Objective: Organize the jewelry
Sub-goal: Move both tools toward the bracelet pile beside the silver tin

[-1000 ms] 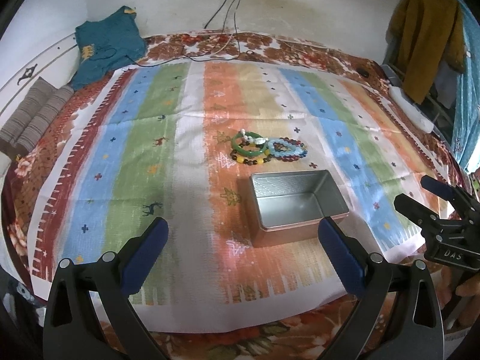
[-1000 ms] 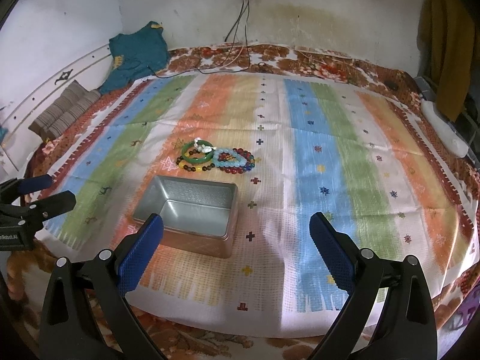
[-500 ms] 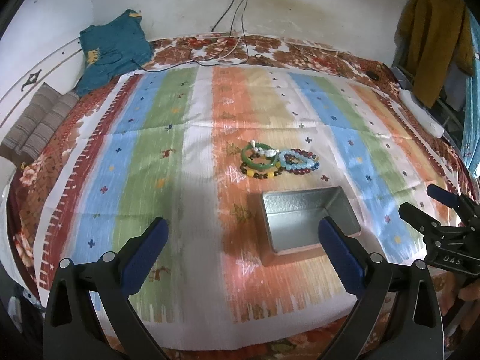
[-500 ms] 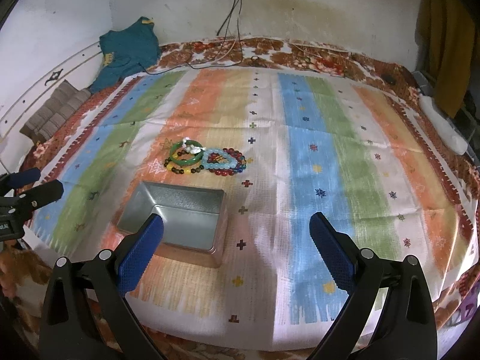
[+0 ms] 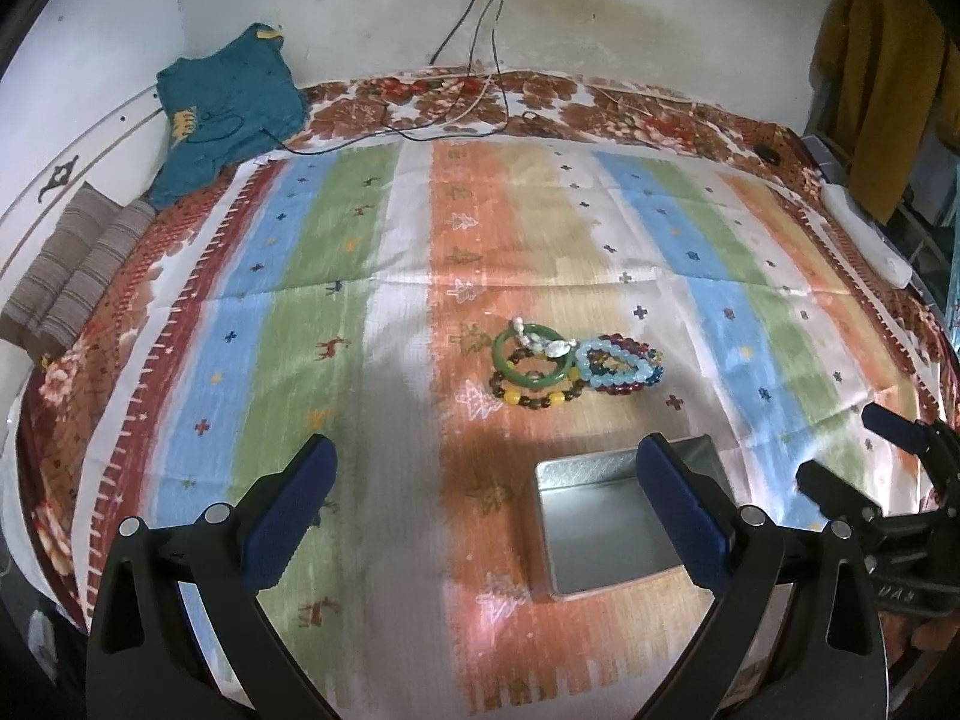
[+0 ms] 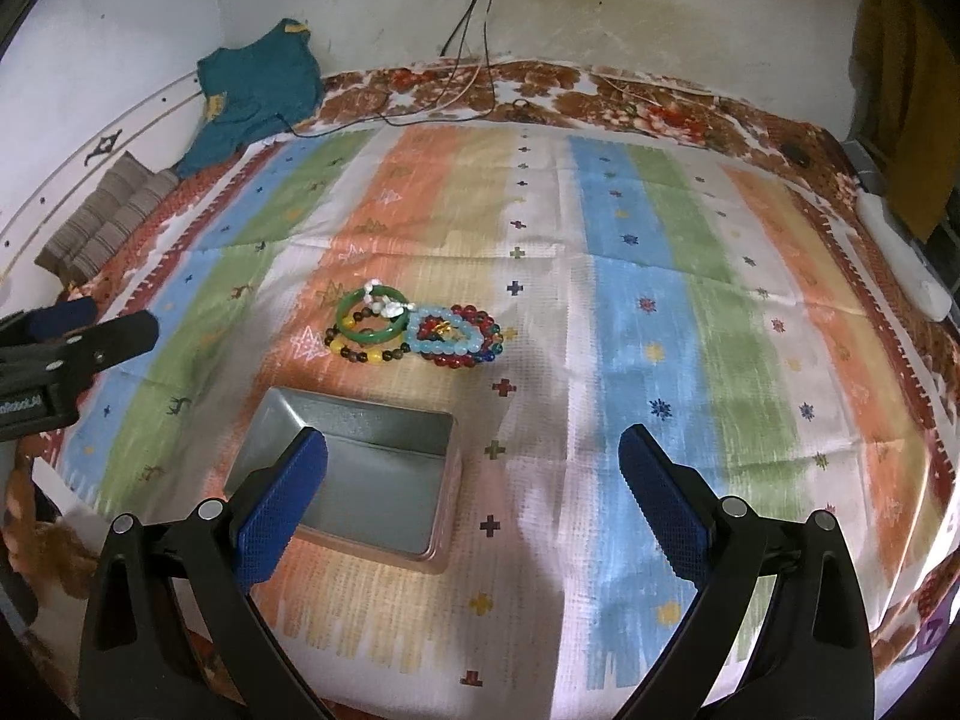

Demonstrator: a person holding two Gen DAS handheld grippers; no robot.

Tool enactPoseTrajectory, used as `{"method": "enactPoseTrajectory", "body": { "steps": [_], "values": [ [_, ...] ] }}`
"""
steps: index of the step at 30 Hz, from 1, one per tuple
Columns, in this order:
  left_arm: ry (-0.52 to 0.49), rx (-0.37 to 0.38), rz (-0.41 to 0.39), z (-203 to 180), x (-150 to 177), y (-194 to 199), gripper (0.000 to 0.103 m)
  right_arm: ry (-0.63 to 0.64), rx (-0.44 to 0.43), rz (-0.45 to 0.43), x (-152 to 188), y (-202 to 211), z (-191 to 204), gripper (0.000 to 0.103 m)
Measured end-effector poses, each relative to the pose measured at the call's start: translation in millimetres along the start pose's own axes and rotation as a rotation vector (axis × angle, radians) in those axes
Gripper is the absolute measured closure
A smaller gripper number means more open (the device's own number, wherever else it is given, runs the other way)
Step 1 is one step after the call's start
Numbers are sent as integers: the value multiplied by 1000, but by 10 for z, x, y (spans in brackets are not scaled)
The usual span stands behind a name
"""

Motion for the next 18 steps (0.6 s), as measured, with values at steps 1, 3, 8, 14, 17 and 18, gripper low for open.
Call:
{"method": "enactPoseTrajectory", "body": {
  "steps": [1, 3, 8, 14, 17, 18],
  "values": [
    [5, 4, 7, -7, -12, -32, 6, 0, -2, 4, -8, -21, 5, 4],
    [0, -1, 16, -18, -29, -99, 6, -2, -3, 9, -18, -49, 8, 4],
    [21, -7, 62, 35, -55, -327, 6, -6, -9, 30, -32, -141, 25, 4],
    [17, -25, 58, 49, -156, -446, 6, 2, -15, 46, -58, -227, 74, 4],
    [2, -37, 62, 60, -182, -510, 6, 0, -20, 52, -75, -266, 86, 4],
    [0, -40, 63, 64, -195, -535, 6, -2, -21, 54, -83, -280, 88, 4]
  ]
}}
Point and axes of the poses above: each gripper's, at about its wrist camera, not at the fingertips, and y roughly against the way its jaws point, z to its left, x to its underside, the point moved 9 cm from there along -y, roughly the way its jaws point, and after that the axes turned 8 degrees about -z, right-handed, at the moved point
